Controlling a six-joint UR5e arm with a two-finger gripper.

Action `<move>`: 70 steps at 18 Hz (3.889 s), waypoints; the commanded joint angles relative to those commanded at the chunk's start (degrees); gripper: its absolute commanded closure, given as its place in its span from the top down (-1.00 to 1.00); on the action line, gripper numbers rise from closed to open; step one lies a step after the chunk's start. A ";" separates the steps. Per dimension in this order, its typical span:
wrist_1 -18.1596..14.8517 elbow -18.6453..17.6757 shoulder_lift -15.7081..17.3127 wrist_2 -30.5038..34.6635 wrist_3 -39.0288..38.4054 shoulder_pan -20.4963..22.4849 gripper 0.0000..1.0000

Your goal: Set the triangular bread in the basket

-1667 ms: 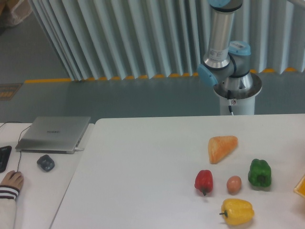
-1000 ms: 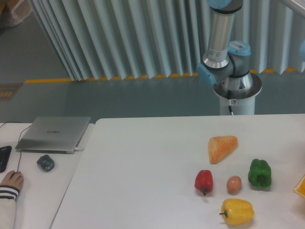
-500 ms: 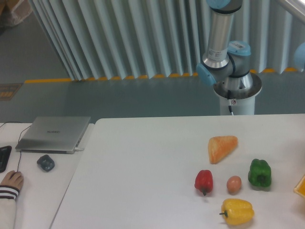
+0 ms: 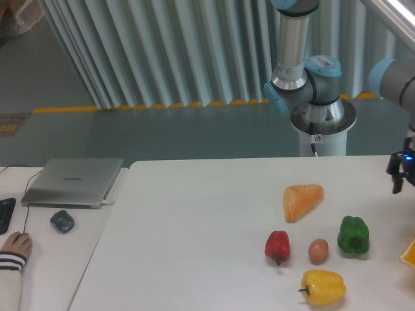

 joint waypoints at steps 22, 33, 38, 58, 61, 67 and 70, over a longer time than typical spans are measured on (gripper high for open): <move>-10.02 -3.78 -3.42 6.24 -7.84 -19.86 1.00; -8.88 -2.64 -5.62 12.04 -10.04 -22.51 -0.46; -15.01 1.83 -5.01 11.43 -9.51 -19.96 -0.57; -5.11 13.45 -5.97 4.39 11.29 7.36 -0.57; -1.77 13.36 -7.46 6.24 16.40 9.74 -0.55; 1.13 12.92 -9.05 7.56 28.10 13.70 -0.52; 1.75 12.83 -9.93 7.47 28.72 14.14 0.99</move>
